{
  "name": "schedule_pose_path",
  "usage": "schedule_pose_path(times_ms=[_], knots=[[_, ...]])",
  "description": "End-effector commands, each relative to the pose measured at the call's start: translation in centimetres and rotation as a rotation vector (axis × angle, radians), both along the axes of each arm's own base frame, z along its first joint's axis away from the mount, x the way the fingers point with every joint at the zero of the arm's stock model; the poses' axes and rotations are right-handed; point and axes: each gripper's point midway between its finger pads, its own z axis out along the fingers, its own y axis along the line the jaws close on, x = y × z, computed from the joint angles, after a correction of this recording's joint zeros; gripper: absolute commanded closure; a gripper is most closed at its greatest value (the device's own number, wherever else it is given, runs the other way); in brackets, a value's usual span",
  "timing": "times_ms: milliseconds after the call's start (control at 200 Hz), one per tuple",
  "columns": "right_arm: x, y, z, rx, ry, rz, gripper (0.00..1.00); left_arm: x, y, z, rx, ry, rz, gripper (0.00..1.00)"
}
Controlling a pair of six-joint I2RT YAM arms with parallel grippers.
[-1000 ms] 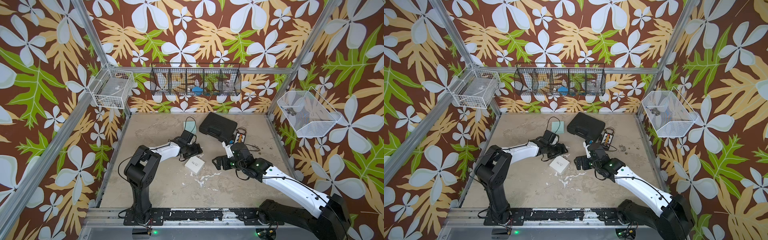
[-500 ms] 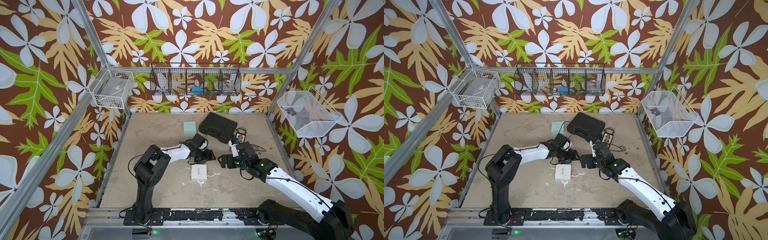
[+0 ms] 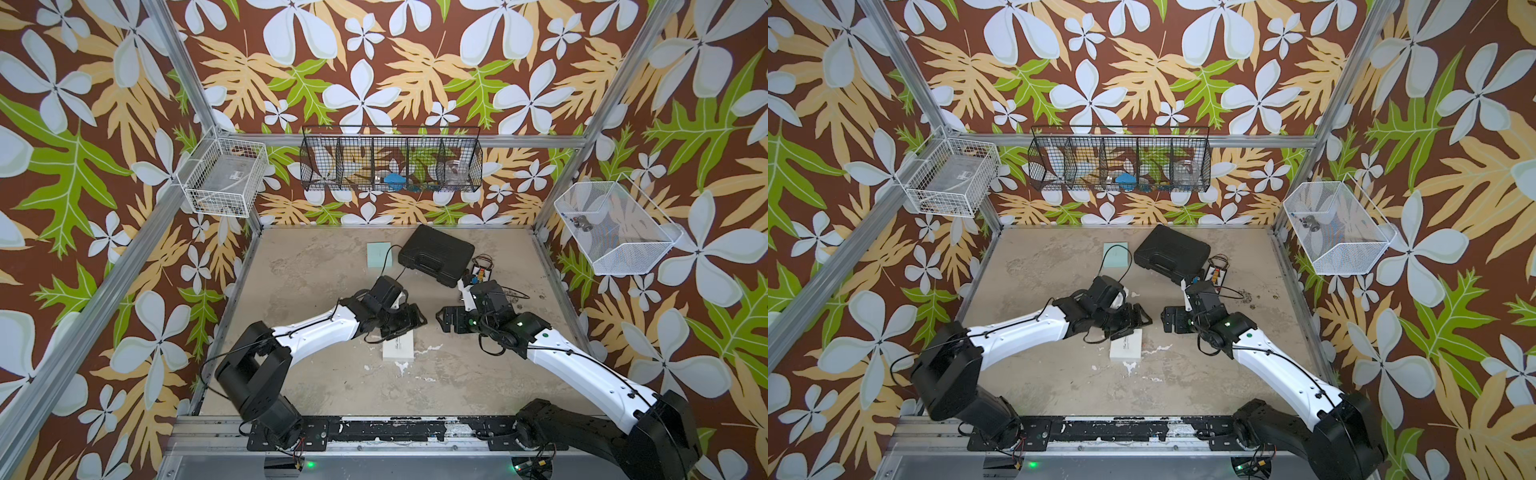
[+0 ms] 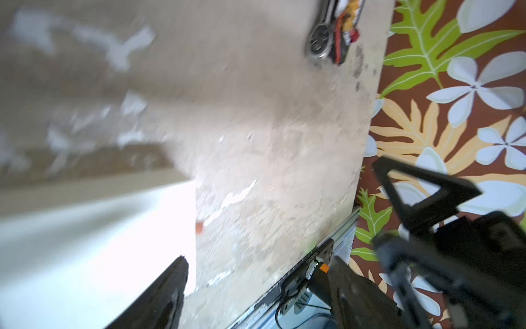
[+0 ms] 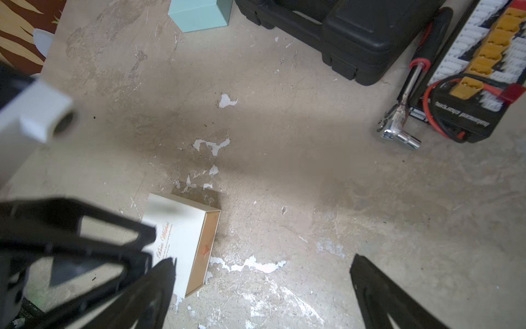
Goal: Take out the earrings from the drawer-style jewelry box
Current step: Move the jewelry box to the center of the board.
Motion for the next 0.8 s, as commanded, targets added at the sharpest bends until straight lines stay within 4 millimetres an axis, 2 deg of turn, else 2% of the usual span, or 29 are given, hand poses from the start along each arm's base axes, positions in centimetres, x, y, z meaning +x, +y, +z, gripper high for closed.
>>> schedule_pose_path(times_ms=[0,135,275,515,796], knots=[[0.2,1.4,-0.3,0.025,0.025,0.059,0.01,-3.0,1.9,-0.9,0.000,0.118,0.127,0.18],[0.8,3.0,-1.0,0.044,0.072,0.113,0.03,-5.1,3.5,-1.4,-0.028,0.166,0.224,0.15],[1.5,4.1,-1.0,0.067,0.084,0.137,0.05,-6.1,3.4,-2.2,-0.094,0.233,0.296,0.12],[1.1,4.2,-1.2,0.069,0.097,0.157,0.05,-4.2,2.3,-3.3,-0.151,0.216,0.396,0.10],[0.0,3.6,-0.7,0.070,0.090,0.155,0.05,-1.2,3.1,-4.5,-0.054,0.126,0.439,0.10]])
